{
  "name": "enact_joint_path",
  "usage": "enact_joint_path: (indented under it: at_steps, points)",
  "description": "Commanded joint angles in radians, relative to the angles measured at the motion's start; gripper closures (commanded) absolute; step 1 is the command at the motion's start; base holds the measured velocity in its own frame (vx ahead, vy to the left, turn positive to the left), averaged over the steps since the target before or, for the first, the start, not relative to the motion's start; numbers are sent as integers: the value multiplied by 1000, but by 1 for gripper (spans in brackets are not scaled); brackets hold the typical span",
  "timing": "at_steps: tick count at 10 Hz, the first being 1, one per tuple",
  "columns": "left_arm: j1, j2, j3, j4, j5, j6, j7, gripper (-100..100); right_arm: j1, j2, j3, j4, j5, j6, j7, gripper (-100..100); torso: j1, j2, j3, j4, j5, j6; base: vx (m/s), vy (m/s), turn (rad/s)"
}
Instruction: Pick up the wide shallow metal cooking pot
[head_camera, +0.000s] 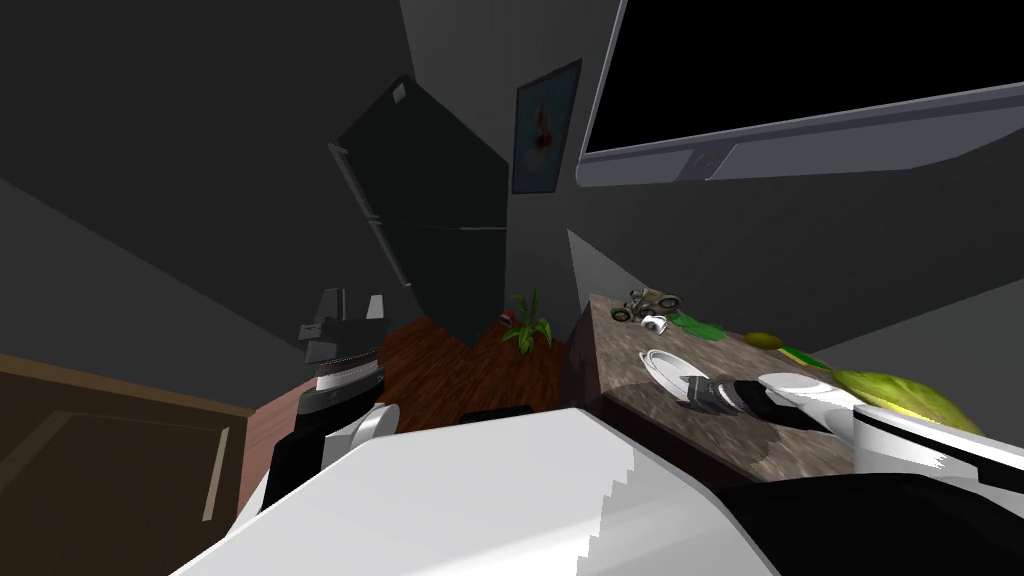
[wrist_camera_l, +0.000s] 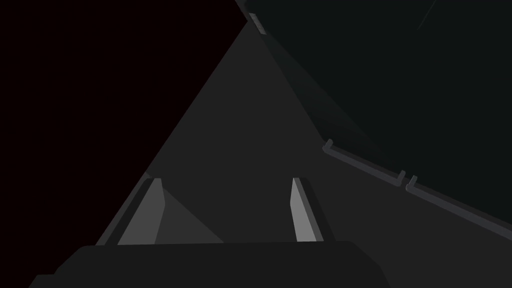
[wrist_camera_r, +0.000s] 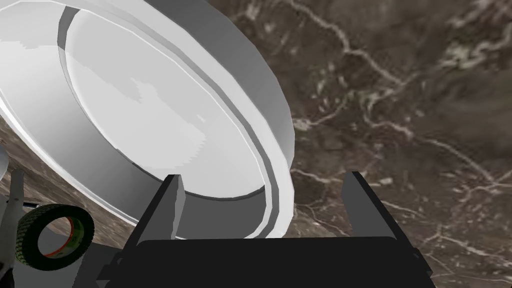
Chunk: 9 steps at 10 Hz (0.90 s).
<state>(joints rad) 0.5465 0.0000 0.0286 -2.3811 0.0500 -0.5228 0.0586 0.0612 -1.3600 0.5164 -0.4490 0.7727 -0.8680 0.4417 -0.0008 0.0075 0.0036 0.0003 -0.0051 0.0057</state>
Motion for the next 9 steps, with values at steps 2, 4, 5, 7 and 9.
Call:
enact_joint_path:
  at_steps: [2,4,5,7,9]
  points:
    - [0,0,0,0,0,0,0,0,-44,-5,81,18,-30,11,-8,-100,0,2,1,0,0,0,-67,-4,33]
    - [0,0,0,0,0,0,0,0,-50,-2,85,25,-26,8,-5,-100,0,0,0,0,0,1,-8,1,-5]
    - [0,0,0,0,0,0,0,0,-49,-2,87,23,-26,9,-7,100,0,-1,-1,0,0,1,0,0,0]
    - [0,0,0,0,0,0,0,0,-49,-3,87,24,-25,10,-5,100,-1,-2,-1,0,-1,1,0,0,0]
    - [0,0,0,0,0,0,0,0,-49,-3,87,24,-25,11,-4,100,-2,-2,-1,0,-2,2,0,0,0]
